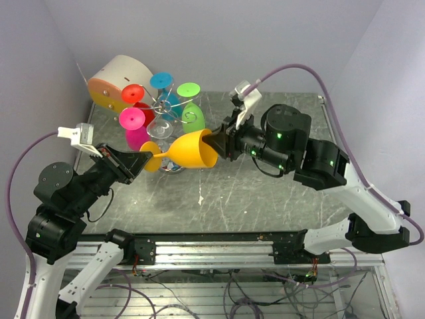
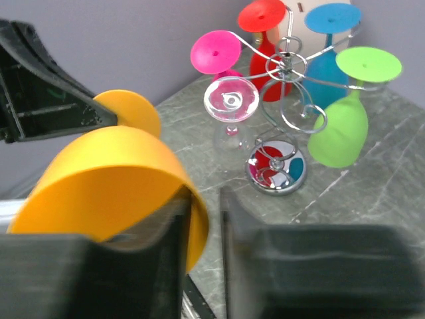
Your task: Take the wine glass off the wine glass rack
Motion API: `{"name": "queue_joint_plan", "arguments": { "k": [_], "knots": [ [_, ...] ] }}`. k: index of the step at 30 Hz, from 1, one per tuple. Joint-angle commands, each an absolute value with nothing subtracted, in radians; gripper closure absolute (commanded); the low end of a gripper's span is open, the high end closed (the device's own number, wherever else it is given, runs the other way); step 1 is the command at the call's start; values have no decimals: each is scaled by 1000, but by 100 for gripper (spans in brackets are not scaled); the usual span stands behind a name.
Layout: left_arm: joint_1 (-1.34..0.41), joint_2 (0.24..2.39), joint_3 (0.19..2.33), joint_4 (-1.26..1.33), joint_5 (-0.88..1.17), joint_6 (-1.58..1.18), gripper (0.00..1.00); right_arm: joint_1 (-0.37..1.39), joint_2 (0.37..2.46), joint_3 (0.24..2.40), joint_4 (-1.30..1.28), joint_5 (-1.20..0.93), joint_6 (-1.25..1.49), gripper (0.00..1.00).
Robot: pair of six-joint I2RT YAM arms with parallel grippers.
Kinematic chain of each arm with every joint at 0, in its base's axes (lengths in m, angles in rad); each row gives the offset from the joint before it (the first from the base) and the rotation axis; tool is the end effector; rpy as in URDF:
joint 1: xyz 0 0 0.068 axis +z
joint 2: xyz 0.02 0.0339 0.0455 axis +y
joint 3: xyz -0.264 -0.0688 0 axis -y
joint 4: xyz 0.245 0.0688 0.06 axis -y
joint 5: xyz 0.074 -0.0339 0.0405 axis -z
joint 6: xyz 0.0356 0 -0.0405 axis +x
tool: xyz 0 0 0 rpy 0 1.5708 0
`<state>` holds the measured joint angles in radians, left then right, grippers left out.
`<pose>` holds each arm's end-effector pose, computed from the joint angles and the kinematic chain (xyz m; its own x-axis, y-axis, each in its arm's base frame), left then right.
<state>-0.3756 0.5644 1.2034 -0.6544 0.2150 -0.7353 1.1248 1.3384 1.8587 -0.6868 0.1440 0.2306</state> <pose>0.0592 -0.0315 0.4473 -0.3842 -0.5530 -0.7393 0.4034 0.6198 -0.6732 0.1123 0.2230 0.5262 -0.2597 -0.0188 -0.9655 -0.7934 0.5741 0.2022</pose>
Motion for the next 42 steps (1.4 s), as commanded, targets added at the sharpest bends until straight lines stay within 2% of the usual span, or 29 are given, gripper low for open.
{"name": "queue_joint_plan", "arguments": {
  "k": [1,9,12,16,18,24,29,32,42],
  "knots": [
    [-380,550,1243,-653,207,-717,89,1039,1320,1893,-649,86,216,100],
    [-380,591,1264,-735,94,-709,46,981,1305,2005,-647,174,186,100],
    [-380,595,1277,-756,66,-707,39,976,1294,2038,-643,340,149,100],
    [-380,591,1266,-755,67,-703,38,958,1289,1980,-551,725,18,100],
    [-380,588,1256,-750,79,-701,39,896,1316,1947,-520,813,-34,100],
    [-380,579,1251,-762,76,-692,41,553,1505,2048,-689,560,132,100],
    [-380,554,1261,-790,58,-685,42,257,1766,2186,-903,240,301,100],
    [-380,540,1258,-802,53,-682,42,193,1870,2207,-981,106,314,100],
    [-380,514,1209,-821,43,-677,42,157,2013,2040,-994,49,296,100]
  ]
}}
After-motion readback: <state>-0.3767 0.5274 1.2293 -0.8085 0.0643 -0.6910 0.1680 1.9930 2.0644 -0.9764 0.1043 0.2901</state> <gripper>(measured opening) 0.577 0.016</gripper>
